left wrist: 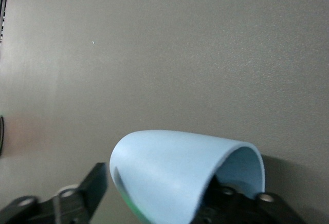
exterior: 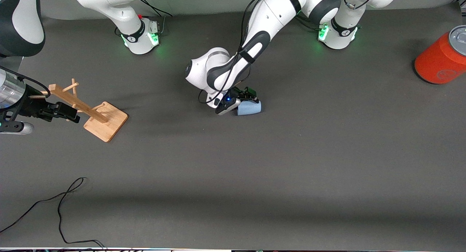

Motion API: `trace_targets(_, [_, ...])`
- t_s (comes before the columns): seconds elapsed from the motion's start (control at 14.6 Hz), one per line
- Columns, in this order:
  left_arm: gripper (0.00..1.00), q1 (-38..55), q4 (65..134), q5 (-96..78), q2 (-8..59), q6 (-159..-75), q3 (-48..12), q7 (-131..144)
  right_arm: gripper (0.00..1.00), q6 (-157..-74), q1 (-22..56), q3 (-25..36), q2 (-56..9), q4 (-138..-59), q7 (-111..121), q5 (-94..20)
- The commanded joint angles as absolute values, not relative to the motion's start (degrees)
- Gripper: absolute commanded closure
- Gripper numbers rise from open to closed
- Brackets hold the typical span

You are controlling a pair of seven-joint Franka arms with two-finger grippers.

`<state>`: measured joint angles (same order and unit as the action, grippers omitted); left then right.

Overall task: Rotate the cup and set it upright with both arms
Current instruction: 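Rotate the cup upright with the left gripper and set it down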

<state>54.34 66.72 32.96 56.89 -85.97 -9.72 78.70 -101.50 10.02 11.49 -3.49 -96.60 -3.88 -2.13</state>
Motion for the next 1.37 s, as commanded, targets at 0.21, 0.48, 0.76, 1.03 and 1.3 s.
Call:
trace_targets(0.21, [0.88,54.7,64.3,30.7,55.1,-82.6,-9.4,78.6,0.0,-102.0,9.7,11.4,-3.7,-96.1,-2.5,-1.1])
trace_targets(0.48, [0.95,53.3,64.1,29.6,53.7,-82.1,-9.5,78.3,0.0,-102.0,9.4,11.0,-3.8,-96.2,-2.5,-1.0])
trace_targets(0.76, [0.95,45.3,66.1,23.4,46.5,-85.9,-10.5,72.7,0.0,-102.0,9.1,10.8,-3.8,-96.2,-2.5,-0.9])
trace_targets(1.03, [0.95,37.6,90.3,17.5,29.8,-104.9,-11.1,67.0,0.0,-102.0,8.5,9.7,-3.7,-96.2,-2.5,-0.9])
trace_targets(1.3, [0.95,35.2,112.8,17.3,21.0,-128.1,-11.1,64.4,0.0,-102.0,8.9,9.7,-3.7,-96.2,-2.5,-0.8])
